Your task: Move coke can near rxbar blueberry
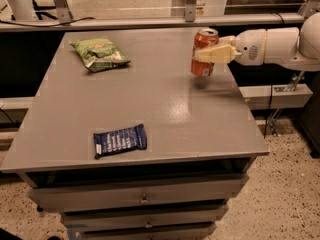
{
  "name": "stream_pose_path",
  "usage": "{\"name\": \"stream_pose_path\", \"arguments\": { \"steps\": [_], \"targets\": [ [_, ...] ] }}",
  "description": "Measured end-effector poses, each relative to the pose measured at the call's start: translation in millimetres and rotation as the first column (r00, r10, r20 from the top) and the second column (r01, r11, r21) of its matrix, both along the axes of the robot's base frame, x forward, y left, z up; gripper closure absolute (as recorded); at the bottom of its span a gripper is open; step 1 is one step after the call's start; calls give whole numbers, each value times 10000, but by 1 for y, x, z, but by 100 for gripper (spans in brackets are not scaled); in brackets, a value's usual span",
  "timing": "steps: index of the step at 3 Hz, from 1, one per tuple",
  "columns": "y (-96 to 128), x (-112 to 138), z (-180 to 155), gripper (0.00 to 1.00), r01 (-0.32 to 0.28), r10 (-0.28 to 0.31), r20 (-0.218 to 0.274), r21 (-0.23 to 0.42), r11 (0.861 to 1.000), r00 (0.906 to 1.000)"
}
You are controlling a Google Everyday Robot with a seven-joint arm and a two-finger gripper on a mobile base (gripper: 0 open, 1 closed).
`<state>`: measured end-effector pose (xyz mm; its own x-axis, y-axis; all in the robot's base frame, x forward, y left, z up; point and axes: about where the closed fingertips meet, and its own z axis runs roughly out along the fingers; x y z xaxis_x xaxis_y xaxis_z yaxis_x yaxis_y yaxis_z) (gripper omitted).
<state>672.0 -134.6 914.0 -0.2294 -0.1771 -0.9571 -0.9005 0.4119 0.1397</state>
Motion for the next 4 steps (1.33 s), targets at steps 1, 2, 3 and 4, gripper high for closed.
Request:
{"name": "stream_pose_path", "arguments": {
  "steps": [1, 2, 3, 4],
  "targets": [
    [5, -91, 9, 100, -1444, 1422, -793, -216, 9893, 9867],
    [7, -102, 4, 100, -1749, 1712, -988, -302, 9841, 9803],
    [11, -102, 2, 100, -1808, 1796, -986, -30, 9835, 9788],
    [50, -135, 13, 100, -2258, 2273, -241, 535, 9727, 9735]
  ]
}}
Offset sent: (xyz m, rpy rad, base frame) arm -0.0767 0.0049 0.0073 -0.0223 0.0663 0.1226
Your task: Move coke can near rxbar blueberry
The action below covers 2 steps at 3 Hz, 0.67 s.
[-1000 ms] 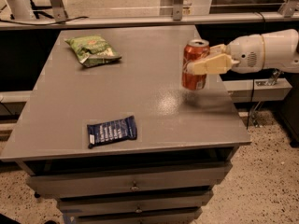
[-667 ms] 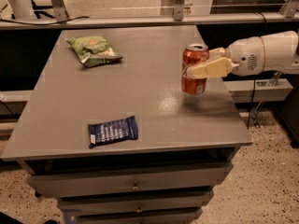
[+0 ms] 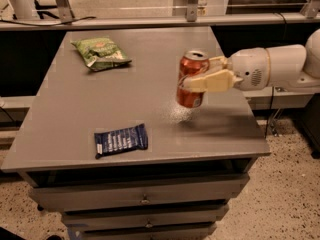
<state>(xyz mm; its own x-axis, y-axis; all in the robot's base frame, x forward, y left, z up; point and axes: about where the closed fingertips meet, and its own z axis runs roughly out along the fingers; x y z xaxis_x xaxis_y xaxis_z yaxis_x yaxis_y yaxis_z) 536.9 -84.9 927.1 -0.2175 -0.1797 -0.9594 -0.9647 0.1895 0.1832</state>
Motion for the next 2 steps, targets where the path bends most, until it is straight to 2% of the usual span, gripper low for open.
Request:
{"name": "stream_pose_path", "arguments": {
  "steps": [1, 2],
  "targets": [
    [41, -35, -8, 100, -617, 602, 451, 320, 9976, 9972],
    [66, -60, -22, 100, -1229, 1203, 985, 211, 9922, 9878]
  ]
}}
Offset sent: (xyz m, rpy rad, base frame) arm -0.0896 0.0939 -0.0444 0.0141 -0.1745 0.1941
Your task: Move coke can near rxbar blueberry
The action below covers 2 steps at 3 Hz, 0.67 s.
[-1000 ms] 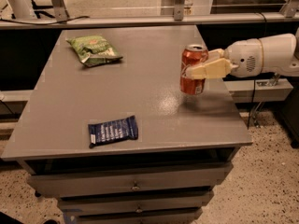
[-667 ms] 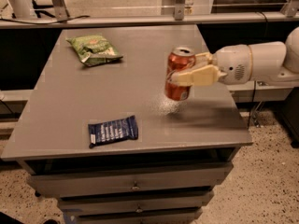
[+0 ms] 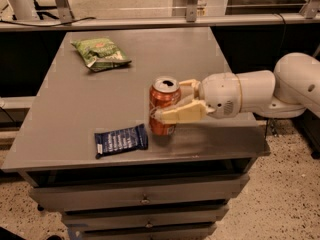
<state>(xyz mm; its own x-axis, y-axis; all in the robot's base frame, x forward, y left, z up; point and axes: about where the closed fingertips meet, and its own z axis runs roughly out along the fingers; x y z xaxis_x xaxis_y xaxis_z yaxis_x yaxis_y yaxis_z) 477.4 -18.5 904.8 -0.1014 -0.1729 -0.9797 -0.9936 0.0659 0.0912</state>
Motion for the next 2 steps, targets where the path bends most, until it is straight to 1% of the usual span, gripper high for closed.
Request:
{"name": "stream_pose_path", "arguments": {
  "steps": [1, 2],
  "targets": [
    [15, -15, -11, 100, -538, 544, 498, -120, 9985, 9973],
    [22, -22, -18, 84, -1039, 1058, 821, -273, 9942, 9910]
  ]
}}
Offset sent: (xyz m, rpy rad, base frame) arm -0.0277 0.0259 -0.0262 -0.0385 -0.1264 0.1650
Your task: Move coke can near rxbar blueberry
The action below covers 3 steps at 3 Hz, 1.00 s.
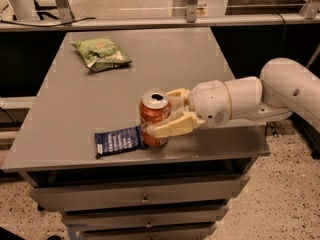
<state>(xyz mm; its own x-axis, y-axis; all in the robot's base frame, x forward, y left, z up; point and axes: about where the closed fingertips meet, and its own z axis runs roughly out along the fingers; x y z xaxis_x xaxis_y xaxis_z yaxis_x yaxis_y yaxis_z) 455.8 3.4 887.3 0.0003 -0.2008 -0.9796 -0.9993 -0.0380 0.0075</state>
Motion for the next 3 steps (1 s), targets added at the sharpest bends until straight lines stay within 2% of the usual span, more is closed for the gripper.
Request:
{"name": "stream_pose_path", "arguments": {
  "steps": [3],
  "targets": [
    [2, -3, -1, 14, -1083, 1108, 524, -483, 9929, 9925]
  ]
}}
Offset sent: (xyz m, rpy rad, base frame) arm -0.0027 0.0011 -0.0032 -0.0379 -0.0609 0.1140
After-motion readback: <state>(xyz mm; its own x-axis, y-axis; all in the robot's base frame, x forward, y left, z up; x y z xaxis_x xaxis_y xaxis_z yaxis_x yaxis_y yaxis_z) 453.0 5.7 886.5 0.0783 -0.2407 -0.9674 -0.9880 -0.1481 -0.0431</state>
